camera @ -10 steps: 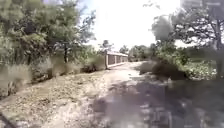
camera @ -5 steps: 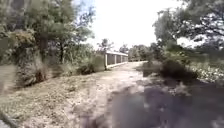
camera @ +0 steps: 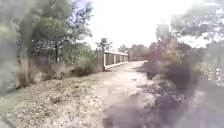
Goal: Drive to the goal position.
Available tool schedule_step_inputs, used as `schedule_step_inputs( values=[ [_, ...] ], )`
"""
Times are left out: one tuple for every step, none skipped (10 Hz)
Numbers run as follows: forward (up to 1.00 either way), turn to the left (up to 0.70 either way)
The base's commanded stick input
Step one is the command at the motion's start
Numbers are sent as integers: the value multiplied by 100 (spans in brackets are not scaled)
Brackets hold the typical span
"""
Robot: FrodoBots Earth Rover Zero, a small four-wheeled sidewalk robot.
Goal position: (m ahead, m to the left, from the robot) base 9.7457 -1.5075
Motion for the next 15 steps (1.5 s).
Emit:
schedule_step_inputs(
  values=[
    [85,0],
    [85,0],
    [85,0],
    [85,0],
    [85,0],
    [85,0],
    [85,0],
    [85,0],
    [85,0],
    [85,-7],
    [85,-30],
    [85,-34],
    [85,-34],
    [85,0],
    [85,0]
  ],
)
